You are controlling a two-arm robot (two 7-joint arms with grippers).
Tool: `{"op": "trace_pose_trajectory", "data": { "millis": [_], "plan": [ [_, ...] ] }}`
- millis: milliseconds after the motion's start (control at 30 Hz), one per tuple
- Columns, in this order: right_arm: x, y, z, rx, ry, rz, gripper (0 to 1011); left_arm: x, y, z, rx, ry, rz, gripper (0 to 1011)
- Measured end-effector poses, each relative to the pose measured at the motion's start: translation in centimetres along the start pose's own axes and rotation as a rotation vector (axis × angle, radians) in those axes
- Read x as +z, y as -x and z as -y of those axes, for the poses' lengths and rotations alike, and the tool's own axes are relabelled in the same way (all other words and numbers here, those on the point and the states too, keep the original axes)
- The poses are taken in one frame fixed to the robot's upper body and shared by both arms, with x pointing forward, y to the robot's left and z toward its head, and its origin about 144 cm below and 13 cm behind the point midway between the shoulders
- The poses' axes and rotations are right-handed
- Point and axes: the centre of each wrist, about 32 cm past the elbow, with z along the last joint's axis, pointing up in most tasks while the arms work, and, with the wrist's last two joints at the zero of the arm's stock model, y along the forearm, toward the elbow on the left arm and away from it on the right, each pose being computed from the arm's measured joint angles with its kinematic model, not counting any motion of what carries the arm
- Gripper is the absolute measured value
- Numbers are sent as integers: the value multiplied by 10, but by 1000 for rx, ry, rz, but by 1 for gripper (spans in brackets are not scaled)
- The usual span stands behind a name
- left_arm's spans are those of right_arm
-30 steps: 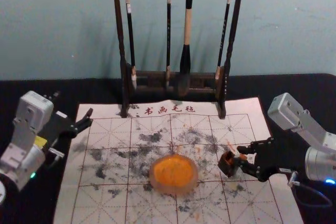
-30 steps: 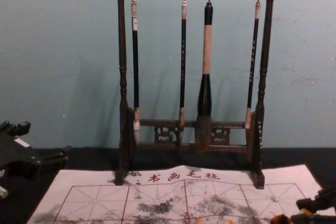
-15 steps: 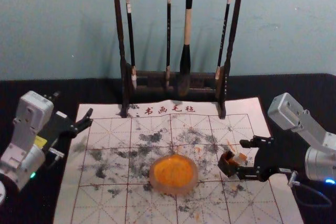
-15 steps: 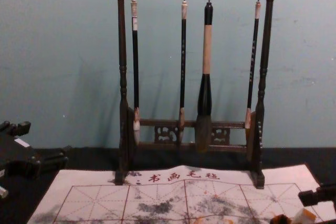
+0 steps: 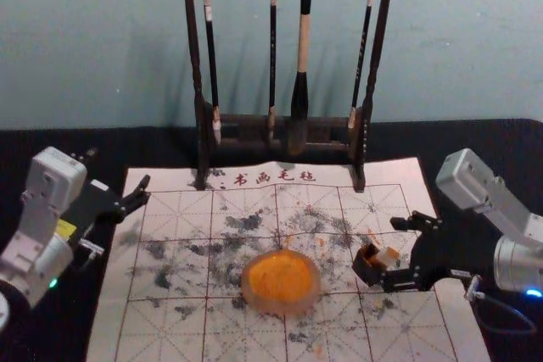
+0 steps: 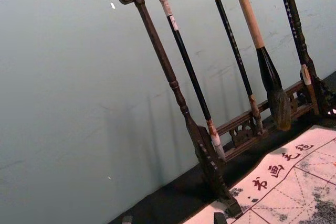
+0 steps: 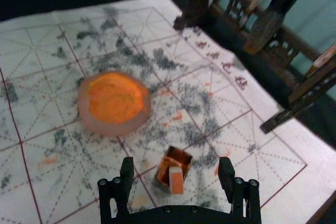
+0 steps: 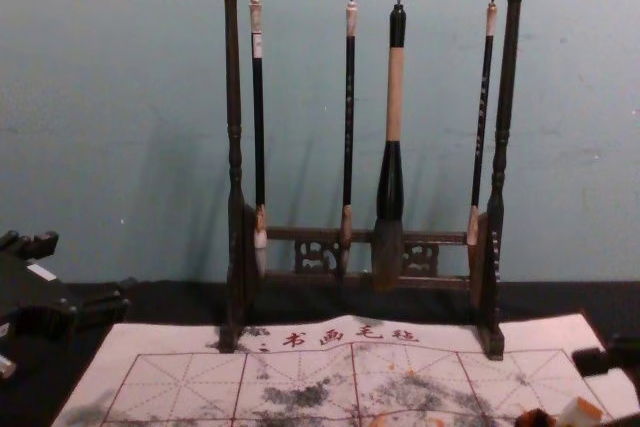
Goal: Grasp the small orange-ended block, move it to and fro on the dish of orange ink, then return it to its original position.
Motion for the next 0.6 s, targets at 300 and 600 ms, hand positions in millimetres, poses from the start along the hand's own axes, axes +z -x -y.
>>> {"op": "trace_pose_trajectory", "data": {
  "millis": [300,600],
  "plan": [
    [-3,12,3,-127,-175,10,1000,0,0,0,0,0,0,1001],
    [-20,44,-6,-517,-334,1,1000,0,0,0,0,0,0,1002]
  ]
}}
